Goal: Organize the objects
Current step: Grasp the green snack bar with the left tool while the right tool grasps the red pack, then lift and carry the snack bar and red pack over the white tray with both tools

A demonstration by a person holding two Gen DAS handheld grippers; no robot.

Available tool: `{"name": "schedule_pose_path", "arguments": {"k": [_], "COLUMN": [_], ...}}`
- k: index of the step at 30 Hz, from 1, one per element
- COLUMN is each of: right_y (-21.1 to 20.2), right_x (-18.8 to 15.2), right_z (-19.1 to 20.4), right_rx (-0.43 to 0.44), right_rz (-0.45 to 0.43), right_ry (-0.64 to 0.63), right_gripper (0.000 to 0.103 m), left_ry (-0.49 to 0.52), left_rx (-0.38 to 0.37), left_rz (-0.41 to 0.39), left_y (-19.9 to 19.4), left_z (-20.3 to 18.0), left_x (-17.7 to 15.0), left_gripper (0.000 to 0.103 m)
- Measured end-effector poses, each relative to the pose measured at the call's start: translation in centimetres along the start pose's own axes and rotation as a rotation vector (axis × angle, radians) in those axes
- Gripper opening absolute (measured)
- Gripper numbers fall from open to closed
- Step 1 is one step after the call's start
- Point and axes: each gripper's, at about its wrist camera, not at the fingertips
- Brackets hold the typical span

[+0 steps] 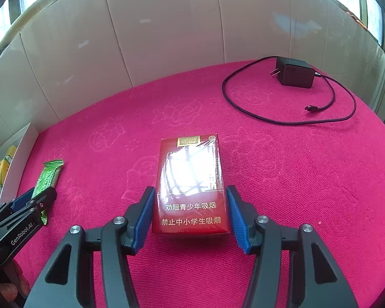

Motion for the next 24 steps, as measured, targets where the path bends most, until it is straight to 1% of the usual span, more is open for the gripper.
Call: {"name": "schedule_pose_path", "arguments": {"k": [3, 5, 8, 11, 14, 19, 21, 24], "right_y": [0.0, 0.0, 0.0, 0.0, -0.1, -0.4, -0.8, -1.3], "right_x": [0.0, 0.0, 0.0, 0.0, 0.1, 0.2, 0.0, -0.2], "right_z": [0.0, -0.1, -0.1, -0.2, -0.5, -1.2, -1.4, -1.6], "right_rx": [-0.006, -0.008, -0.009, -0.007, 0.002, 0.020, 0.027, 0.035], "right_rz": [0.001, 0.001, 0.001, 0.000, -0.005, -0.025, -0.042, -0.064], "right_ry": [-0.004, -0.005, -0.005, -0.003, 0.010, 0.038, 0.051, 0.056], "right_gripper": [0.055, 0.055, 0.055, 0.055, 0.054, 0.054, 0.054, 0.053], "left_ry": [-0.009, -0.020, -0.054, -0.066, -0.019, 0.097, 0.124, 0.136], "left_rx": [-0.031, -0.057, -0.102, -0.123, -0.128, -0.132, -0.135, -0.142], "left_rz": [-0.002, -0.003, -0.010, -0.034, -0.089, -0.184, -0.204, -0.223], "left_y": [-0.3, -0.4, -0.5, -1.5, -3.3, -6.8, -7.9, -9.4], "left_z": [0.9, 0.8, 1.2, 1.3, 0.3, -1.8, -2.1, -2.0], "left_x": [-0.4, -0.4, -0.3, -0.8, -1.5, -2.7, -3.1, -3.3], "left_gripper": [0.037, 0.037, 0.037, 0.037, 0.037, 0.037, 0.037, 0.037]}}
Point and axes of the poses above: each gripper's, at about its wrist camera, not at the fingertips, and y roughly the way its jaws point, z to its left, x to its top
